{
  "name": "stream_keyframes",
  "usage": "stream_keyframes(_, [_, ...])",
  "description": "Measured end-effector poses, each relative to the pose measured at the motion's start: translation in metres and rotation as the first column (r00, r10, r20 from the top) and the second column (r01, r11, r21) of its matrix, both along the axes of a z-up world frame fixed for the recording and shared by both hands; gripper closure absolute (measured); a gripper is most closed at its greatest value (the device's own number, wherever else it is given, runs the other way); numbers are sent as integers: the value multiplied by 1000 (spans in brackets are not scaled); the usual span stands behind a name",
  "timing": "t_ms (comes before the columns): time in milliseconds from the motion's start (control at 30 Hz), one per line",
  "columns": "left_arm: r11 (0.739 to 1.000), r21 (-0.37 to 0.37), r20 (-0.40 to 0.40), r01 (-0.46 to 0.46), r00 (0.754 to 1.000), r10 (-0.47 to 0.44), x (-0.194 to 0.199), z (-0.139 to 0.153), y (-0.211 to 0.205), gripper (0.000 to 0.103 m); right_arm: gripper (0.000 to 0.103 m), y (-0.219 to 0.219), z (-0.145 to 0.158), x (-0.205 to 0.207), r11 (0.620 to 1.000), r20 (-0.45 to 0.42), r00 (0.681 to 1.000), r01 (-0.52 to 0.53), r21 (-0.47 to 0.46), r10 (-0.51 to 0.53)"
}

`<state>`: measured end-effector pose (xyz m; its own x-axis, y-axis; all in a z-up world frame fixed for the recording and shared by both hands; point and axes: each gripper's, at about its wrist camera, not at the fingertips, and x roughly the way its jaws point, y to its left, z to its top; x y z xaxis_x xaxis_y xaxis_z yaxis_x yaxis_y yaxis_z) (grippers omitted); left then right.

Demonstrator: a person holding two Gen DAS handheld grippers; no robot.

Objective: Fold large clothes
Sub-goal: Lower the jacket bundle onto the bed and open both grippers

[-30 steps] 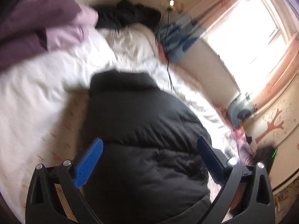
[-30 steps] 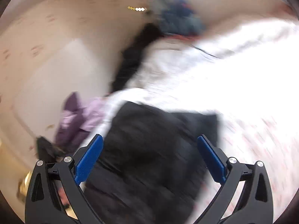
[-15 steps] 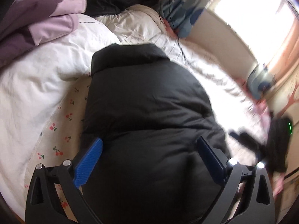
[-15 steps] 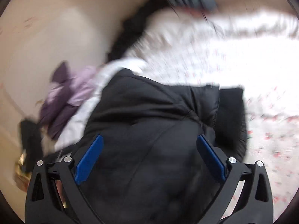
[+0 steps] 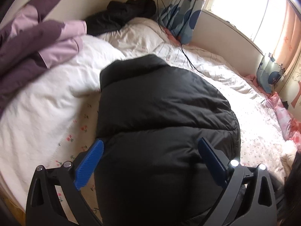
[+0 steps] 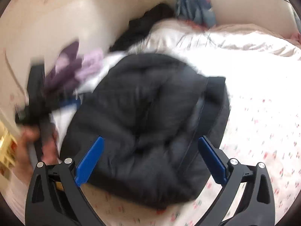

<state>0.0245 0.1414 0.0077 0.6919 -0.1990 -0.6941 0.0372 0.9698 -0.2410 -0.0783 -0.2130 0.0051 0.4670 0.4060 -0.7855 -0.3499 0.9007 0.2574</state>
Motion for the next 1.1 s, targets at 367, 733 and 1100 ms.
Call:
stream_keyframes(367, [984, 178, 60, 4, 998, -14, -13, 5, -19, 7, 6, -17, 90, 71, 987, 159, 979, 107, 122, -125])
stream_keyframes(733, [967, 254, 111, 24, 992, -54, -17, 9, -37, 7, 6, 6, -1, 192, 977, -133, 979, 171, 128, -154])
stream_keyframes(1100, [958, 288, 180, -2, 982, -53, -31, 20, -41, 7, 6, -13, 58, 33, 990, 126, 987, 87, 112, -101])
